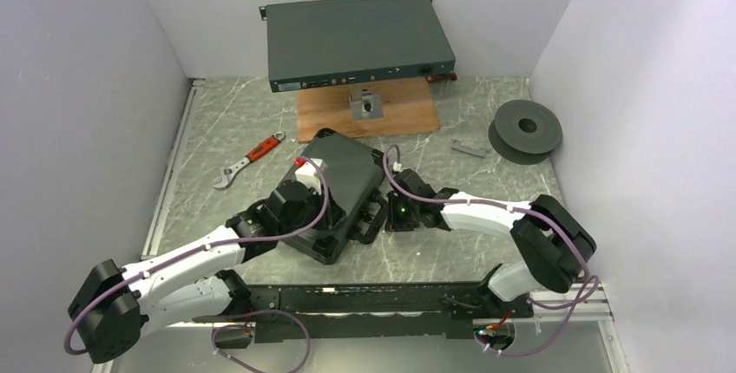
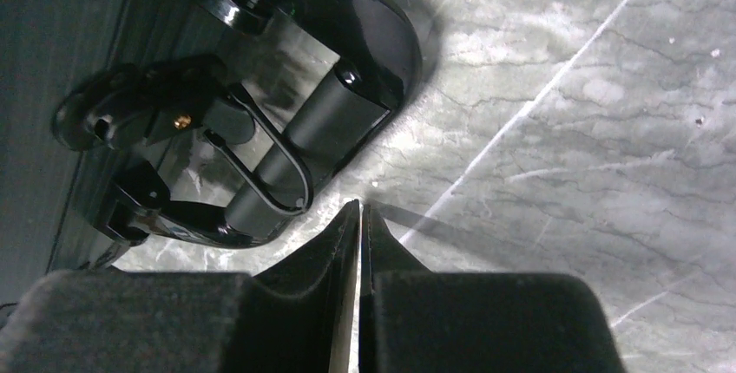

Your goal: Pack up texas hold em set

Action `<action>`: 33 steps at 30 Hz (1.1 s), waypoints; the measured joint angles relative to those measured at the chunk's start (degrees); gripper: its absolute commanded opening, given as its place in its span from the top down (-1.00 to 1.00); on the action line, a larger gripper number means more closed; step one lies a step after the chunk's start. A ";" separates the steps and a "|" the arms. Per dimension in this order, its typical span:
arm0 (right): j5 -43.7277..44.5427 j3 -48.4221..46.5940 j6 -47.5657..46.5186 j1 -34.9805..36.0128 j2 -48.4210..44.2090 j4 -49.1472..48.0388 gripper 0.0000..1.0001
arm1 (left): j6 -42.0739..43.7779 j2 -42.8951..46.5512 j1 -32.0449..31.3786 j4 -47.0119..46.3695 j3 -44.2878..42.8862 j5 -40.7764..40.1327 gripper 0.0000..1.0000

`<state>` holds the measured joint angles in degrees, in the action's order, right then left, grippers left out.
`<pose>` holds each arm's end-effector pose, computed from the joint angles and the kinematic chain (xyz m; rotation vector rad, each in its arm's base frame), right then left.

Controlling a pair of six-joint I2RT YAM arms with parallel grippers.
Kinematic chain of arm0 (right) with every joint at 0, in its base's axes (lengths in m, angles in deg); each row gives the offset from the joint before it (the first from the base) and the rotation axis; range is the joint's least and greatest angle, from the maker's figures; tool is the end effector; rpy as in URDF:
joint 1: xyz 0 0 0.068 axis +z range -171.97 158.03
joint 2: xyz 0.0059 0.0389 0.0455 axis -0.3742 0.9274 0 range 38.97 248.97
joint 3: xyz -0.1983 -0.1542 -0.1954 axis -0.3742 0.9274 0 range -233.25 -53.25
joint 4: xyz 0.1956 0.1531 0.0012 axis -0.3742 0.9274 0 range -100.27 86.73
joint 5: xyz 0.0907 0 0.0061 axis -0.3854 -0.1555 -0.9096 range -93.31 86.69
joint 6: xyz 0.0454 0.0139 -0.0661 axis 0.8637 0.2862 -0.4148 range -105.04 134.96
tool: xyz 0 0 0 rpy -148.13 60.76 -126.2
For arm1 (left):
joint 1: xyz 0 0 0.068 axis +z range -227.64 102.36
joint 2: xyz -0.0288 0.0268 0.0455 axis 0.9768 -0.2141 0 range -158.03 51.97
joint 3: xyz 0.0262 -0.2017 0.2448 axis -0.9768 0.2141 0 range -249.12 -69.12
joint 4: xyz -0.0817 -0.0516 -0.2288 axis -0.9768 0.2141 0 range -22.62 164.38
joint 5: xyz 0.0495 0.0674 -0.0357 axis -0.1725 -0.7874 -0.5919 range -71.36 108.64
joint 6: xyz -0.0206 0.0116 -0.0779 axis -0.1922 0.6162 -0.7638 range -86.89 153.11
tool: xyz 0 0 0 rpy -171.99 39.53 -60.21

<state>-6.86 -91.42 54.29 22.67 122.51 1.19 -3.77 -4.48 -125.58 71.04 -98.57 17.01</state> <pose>0.1885 0.1922 0.1791 -0.1492 2.6851 0.5976 0.1393 -0.1514 0.2473 0.1965 2.2165 -0.8315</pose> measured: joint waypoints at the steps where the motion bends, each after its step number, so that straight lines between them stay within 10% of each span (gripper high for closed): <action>1: 0.00 -0.17 0.04 0.00 0.15 -0.20 0.86 | -0.04 0.00 0.00 -0.02 0.04 -0.04 0.36; 33: -2.78 -4.90 1.09 0.00 1.09 -1.64 0.87 | -0.46 0.50 -0.48 -0.50 0.61 -0.87 0.36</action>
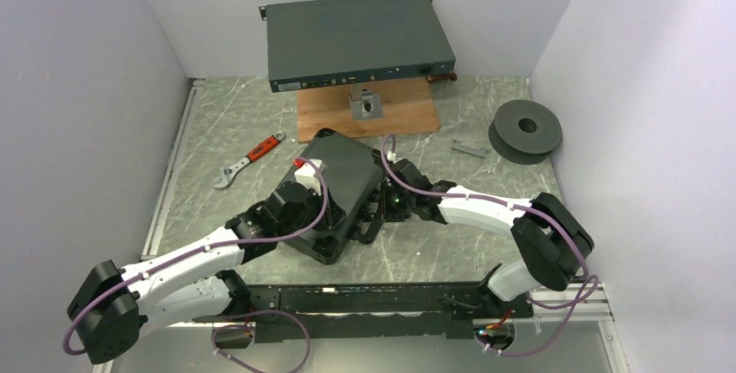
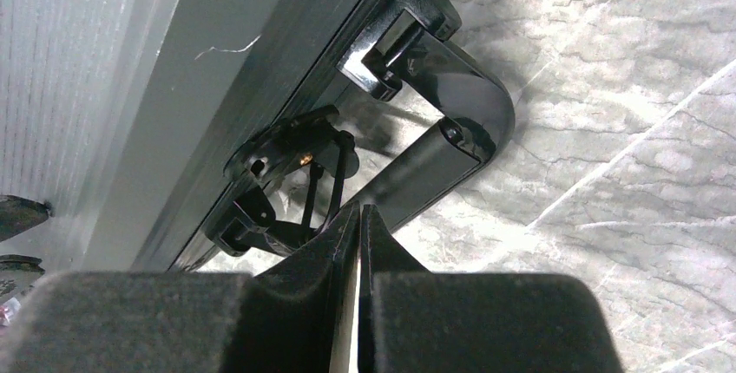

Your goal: Pack up texas hold em set

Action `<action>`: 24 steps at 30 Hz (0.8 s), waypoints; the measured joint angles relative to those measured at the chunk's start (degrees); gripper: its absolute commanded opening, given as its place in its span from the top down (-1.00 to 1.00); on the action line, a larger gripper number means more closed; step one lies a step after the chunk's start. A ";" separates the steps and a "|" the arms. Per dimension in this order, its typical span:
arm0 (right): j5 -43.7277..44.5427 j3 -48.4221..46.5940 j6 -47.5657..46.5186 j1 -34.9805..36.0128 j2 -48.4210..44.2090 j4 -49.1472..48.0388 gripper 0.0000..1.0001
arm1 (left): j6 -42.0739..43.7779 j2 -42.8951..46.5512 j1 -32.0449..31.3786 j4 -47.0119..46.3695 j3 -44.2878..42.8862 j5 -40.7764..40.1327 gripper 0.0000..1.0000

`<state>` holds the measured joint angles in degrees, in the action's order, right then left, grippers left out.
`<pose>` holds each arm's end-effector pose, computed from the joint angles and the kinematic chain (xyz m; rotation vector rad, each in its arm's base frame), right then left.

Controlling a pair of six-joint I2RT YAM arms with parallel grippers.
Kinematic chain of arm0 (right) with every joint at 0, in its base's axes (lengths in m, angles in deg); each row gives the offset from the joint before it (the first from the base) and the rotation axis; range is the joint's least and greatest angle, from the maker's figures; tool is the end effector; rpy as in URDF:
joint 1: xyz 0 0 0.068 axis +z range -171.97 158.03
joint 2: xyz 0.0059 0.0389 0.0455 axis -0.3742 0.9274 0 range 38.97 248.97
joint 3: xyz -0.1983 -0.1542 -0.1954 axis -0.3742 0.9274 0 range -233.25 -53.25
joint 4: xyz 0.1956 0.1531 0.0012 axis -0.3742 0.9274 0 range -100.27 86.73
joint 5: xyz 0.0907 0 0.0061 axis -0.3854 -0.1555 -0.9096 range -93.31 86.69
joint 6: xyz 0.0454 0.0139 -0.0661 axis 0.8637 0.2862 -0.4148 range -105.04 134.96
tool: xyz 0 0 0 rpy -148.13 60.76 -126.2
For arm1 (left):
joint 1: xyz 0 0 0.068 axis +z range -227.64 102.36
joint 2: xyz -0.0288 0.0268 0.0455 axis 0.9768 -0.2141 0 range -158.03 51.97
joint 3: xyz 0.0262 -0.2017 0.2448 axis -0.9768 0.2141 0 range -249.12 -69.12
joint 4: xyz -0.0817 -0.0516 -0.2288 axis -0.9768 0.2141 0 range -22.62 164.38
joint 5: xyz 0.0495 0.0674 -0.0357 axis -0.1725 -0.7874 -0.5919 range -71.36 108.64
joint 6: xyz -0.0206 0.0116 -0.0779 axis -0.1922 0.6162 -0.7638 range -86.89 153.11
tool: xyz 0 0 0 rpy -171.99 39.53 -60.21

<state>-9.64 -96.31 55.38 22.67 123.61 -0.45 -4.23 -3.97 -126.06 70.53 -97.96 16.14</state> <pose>0.2035 0.2118 0.2018 -0.1472 2.6195 0.7278 0.1375 -0.1504 0.2463 0.1863 2.2084 -0.8308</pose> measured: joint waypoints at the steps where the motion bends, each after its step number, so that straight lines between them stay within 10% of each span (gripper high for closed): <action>1: -0.09 -0.11 0.02 0.00 0.00 -0.04 0.87 | -0.02 0.00 0.00 0.02 0.00 0.00 0.36; 24: -0.81 -5.86 -0.15 -0.13 3.85 0.02 0.87 | -0.22 1.14 -0.17 -0.15 0.90 -0.17 0.37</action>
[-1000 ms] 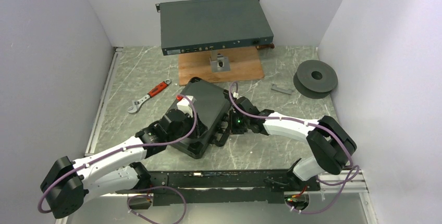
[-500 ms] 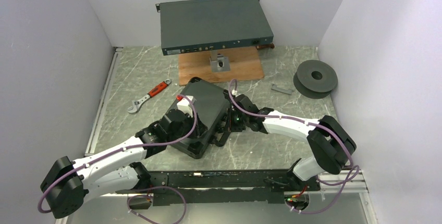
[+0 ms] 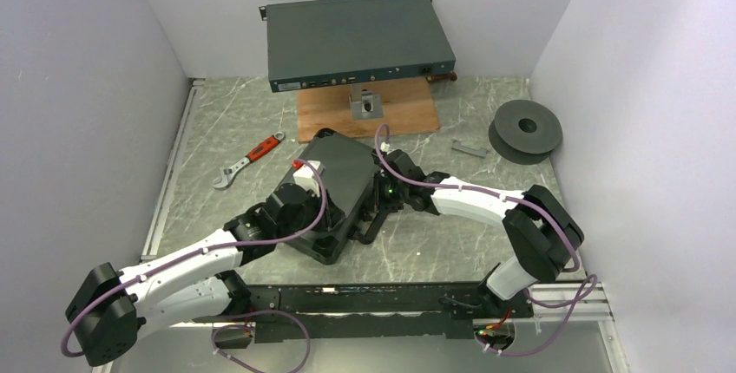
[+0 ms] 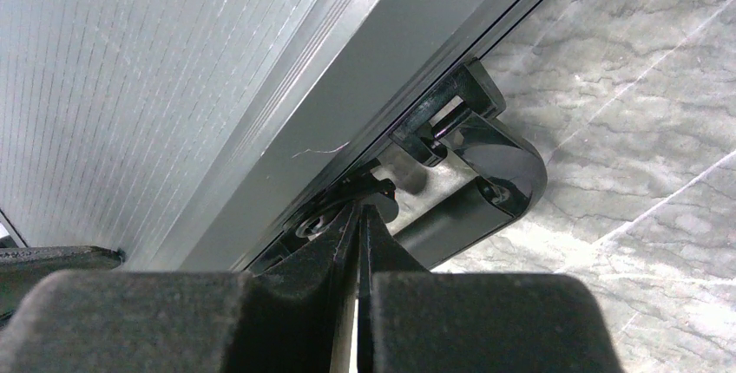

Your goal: Pack up texas hold em set

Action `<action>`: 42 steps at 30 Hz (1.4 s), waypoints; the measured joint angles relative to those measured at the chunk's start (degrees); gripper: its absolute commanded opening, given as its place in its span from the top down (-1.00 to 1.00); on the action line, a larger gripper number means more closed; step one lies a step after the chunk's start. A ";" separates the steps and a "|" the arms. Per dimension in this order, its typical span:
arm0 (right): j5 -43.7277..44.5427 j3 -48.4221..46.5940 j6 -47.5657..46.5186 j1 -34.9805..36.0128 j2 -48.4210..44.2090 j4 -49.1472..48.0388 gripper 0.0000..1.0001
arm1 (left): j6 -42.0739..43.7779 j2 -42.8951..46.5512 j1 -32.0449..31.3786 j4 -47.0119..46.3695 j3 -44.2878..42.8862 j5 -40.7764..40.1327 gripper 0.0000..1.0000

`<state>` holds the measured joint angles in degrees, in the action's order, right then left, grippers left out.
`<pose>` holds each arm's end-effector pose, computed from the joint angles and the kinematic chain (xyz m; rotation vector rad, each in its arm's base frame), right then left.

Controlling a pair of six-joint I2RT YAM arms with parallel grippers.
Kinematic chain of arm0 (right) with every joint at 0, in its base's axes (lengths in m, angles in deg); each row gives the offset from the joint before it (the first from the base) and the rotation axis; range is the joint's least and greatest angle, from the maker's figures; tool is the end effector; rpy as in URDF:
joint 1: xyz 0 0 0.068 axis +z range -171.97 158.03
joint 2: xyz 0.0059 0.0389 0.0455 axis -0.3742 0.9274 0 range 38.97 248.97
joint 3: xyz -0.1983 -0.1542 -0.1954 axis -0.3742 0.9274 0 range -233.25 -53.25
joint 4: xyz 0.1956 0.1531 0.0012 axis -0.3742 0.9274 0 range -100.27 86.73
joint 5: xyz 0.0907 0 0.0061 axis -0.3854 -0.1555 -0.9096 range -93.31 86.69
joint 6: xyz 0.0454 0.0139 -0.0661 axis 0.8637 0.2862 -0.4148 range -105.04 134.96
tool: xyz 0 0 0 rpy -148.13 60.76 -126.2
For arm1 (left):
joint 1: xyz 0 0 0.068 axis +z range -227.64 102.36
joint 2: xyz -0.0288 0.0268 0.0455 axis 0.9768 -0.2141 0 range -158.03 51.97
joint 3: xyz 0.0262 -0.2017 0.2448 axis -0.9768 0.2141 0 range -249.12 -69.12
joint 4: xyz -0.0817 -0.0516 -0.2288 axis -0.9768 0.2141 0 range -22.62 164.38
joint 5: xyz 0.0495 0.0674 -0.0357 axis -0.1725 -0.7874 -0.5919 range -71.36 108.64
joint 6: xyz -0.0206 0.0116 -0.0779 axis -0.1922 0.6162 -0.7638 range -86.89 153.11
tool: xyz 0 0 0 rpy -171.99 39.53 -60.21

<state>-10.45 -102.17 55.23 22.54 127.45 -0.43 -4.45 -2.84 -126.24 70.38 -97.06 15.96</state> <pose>0.2235 0.2319 0.2139 -0.1557 2.5900 0.7664 0.1343 -0.1475 0.2446 0.1828 2.2024 -0.8359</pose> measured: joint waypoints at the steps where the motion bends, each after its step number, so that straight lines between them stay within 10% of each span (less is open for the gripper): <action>1: 0.02 0.00 -0.04 0.00 0.00 0.00 0.87 | -0.02 0.00 0.00 -0.02 0.02 0.00 0.37; 42: -1.07 4.07 2.12 0.15 2.05 -5.20 0.89 | -1.18 1.55 -0.04 -1.01 1.55 -0.02 0.37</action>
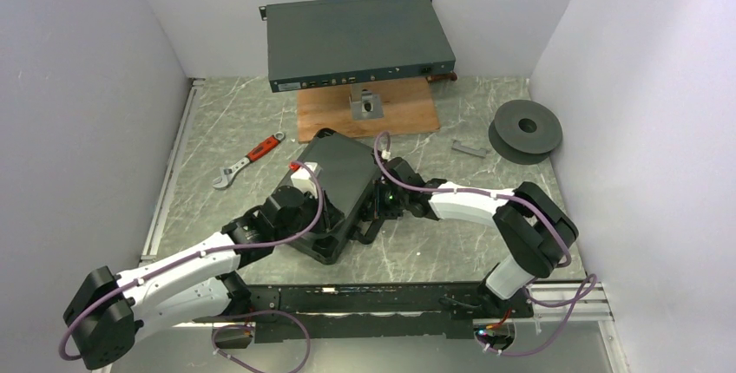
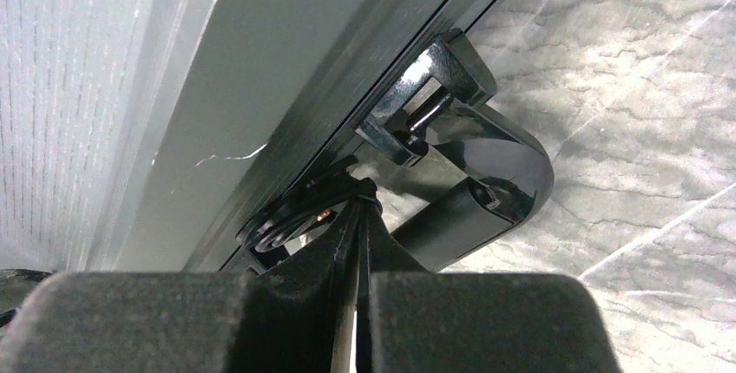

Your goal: Pack up texas hold em set

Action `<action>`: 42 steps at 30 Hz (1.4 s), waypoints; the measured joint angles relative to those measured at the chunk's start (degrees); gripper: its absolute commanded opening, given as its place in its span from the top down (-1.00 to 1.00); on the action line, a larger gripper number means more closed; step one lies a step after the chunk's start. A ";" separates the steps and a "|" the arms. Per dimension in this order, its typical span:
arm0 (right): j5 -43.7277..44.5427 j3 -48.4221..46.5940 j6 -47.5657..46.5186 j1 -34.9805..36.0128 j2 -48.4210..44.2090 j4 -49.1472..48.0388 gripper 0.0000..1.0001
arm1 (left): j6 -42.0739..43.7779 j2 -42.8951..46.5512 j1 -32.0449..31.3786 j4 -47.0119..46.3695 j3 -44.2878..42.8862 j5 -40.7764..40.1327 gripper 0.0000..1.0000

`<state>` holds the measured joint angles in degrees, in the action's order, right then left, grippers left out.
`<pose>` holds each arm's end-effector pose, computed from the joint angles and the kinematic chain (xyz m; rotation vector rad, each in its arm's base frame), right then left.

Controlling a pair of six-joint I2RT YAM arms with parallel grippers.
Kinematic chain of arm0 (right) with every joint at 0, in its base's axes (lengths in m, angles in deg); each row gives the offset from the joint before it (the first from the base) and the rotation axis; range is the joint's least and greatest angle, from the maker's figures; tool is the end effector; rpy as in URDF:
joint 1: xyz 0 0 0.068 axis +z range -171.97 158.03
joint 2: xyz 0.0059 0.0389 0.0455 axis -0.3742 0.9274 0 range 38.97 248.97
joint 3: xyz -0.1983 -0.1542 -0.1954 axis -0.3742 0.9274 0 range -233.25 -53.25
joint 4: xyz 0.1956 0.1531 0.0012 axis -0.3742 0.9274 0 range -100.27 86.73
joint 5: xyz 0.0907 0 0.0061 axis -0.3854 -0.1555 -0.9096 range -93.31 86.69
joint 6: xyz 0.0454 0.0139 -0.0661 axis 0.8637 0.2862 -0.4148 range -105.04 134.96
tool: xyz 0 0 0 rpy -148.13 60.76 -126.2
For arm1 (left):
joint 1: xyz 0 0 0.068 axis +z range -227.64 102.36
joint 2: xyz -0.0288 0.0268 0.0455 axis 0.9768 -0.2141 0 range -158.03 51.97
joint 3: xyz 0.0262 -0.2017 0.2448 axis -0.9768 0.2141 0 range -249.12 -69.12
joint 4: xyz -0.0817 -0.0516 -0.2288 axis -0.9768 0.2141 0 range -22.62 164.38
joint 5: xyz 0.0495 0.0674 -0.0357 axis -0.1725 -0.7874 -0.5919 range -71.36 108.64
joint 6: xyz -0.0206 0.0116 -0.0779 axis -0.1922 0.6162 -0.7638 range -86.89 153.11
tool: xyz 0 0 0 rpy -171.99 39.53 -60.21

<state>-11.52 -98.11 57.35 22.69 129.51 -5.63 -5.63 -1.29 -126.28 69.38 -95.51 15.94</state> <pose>0.2200 0.2315 0.1902 -0.1198 2.6222 0.7885 0.1306 -0.1434 0.2418 0.1590 2.1909 -0.8586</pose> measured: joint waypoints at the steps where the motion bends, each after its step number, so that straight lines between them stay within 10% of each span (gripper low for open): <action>1: -0.07 0.00 0.09 0.00 0.15 -0.13 0.89 | -0.04 0.09 0.00 -0.02 0.07 0.02 0.37; 42: 2.84 6.19 1.03 0.68 -3.56 -8.70 0.77 | -1.44 2.99 -0.20 3.34 0.26 -0.90 0.25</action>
<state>-8.68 -91.92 58.37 23.37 125.95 -14.33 -7.07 1.71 -126.48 72.72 -95.25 15.05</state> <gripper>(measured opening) 0.094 0.338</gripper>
